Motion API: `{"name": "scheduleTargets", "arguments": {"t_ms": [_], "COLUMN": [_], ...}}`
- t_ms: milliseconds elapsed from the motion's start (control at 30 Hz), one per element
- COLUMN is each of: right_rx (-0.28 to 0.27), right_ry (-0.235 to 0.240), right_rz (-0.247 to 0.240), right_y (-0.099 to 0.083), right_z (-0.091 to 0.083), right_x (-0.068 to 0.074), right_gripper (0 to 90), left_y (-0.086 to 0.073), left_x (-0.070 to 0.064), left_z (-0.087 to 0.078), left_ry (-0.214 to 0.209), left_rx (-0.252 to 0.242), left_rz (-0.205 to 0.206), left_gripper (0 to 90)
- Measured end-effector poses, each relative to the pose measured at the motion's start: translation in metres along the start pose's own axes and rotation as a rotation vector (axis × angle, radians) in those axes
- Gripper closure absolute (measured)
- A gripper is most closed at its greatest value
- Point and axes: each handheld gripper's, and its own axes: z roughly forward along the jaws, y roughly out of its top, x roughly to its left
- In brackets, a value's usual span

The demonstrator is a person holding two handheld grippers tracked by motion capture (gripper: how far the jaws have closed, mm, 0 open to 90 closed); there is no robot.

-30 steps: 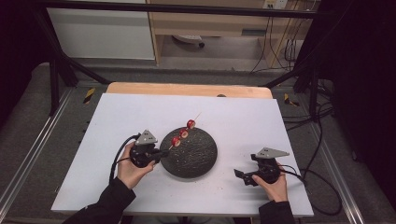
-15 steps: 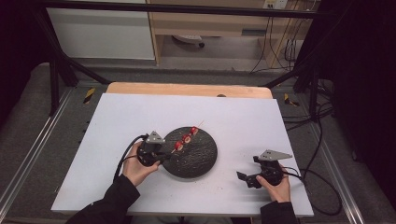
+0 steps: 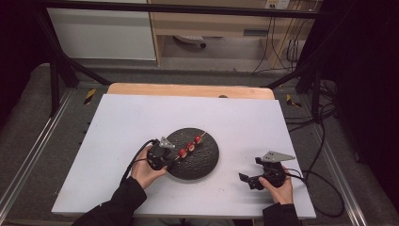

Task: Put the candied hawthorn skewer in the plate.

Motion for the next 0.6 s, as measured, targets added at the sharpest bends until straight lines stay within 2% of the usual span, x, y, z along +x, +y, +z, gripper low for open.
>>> {"name": "scheduleTargets", "arguments": {"t_ms": [133,367,500,600], "right_rx": [-0.001,-0.004,0.001,-0.002], "right_ry": [0.0,-0.002,-0.003,-0.001], "right_rz": [0.002,0.003,0.001,0.004], "right_y": [0.0,0.0,-0.0003,-0.0002], "right_z": [0.0001,0.0,0.0003,0.0008], "right_x": [0.0,0.0,0.0002,0.0003], "right_gripper": [0.5,0.5,0.5,0.5], "left_y": [0.0007,0.0011,0.0003,-0.0004], "left_x": [-0.0008,-0.0002,0.0014,0.0027], "left_z": [0.0032,0.0045,0.0032,-0.0019], "left_ry": [0.014,0.015,0.008,-0.004], "left_rx": [0.015,0.011,-0.014,-0.045], "left_rz": [0.005,0.0,-0.006,-0.006], "left_gripper": [88.7,88.3,86.8,79.1]}}
